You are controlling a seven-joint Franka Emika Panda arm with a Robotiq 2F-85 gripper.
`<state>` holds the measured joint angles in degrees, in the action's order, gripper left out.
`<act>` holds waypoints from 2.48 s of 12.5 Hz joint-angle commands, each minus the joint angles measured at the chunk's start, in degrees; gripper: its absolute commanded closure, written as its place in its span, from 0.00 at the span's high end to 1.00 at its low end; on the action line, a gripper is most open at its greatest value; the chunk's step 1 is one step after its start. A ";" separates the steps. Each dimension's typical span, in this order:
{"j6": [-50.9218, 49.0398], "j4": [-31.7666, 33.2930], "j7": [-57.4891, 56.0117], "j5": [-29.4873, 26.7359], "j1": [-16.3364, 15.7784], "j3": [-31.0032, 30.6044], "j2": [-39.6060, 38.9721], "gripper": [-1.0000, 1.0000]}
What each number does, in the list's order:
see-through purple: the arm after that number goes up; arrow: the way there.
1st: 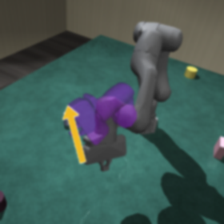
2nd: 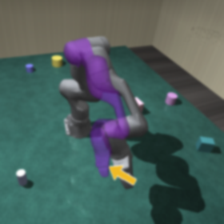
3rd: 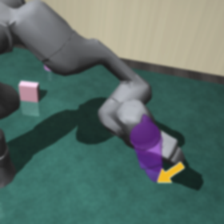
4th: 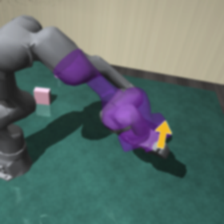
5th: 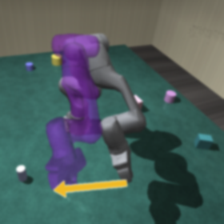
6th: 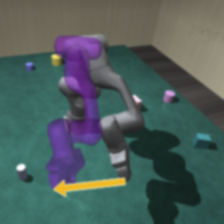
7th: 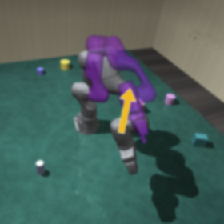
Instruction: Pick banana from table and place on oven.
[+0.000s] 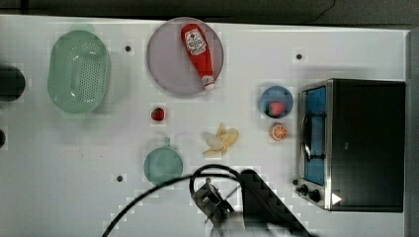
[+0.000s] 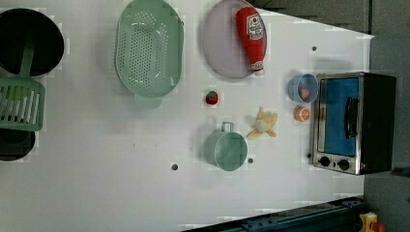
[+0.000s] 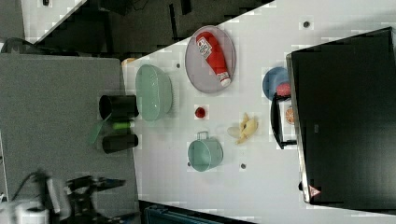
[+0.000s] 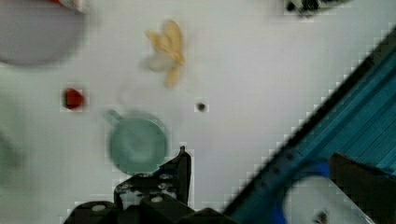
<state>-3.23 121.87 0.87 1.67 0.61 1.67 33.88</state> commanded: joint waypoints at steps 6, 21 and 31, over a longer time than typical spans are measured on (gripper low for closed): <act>18.03 8.83 3.20 -0.21 0.08 0.48 -10.72 1.00; 67.76 18.57 3.32 -0.20 0.45 0.52 -49.53 1.00; 74.54 18.61 3.33 -0.20 0.15 0.18 -54.43 0.26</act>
<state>72.24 141.78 2.50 0.51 -0.15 2.95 -22.07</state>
